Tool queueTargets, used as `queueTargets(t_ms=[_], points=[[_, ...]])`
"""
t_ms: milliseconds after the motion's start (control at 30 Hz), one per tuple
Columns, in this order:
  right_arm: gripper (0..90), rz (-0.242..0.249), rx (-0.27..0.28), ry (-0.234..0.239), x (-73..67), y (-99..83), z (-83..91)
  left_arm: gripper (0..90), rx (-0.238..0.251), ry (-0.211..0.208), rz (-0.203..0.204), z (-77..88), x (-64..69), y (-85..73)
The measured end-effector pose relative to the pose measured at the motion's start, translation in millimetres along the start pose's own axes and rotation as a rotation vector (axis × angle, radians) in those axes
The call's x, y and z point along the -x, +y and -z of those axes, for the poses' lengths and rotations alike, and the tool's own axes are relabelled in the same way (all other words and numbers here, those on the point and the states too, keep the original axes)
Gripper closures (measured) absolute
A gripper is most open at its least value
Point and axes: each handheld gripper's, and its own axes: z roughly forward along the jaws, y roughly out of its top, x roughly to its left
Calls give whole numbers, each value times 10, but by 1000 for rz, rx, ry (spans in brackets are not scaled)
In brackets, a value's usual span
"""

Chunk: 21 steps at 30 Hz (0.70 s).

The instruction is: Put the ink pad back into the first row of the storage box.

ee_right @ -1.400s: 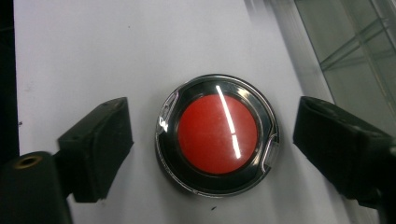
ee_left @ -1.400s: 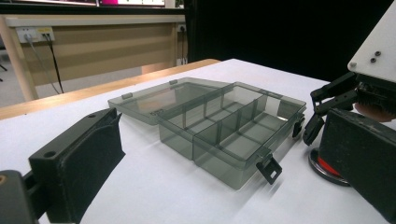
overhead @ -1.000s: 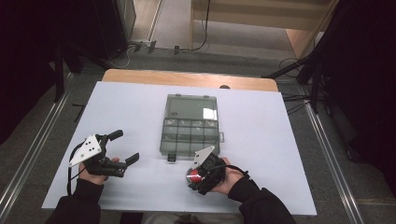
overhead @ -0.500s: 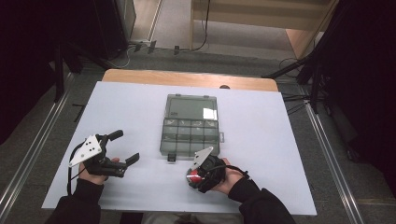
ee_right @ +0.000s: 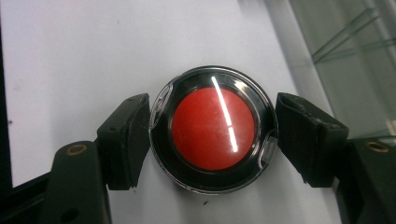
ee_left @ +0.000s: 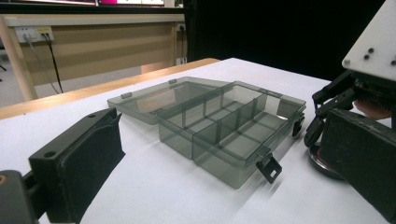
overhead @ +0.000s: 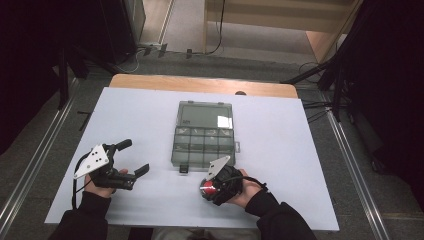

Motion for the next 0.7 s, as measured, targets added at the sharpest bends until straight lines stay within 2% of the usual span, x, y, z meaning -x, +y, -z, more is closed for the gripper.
queueTargets(t_ms=[333,700], points=[[310,-14,69,-8,76,101,206,0,2,0,2,-1,2,0],[309,-44,119,-36,241,232,372,0,2,-1,2,-1,1,0]])
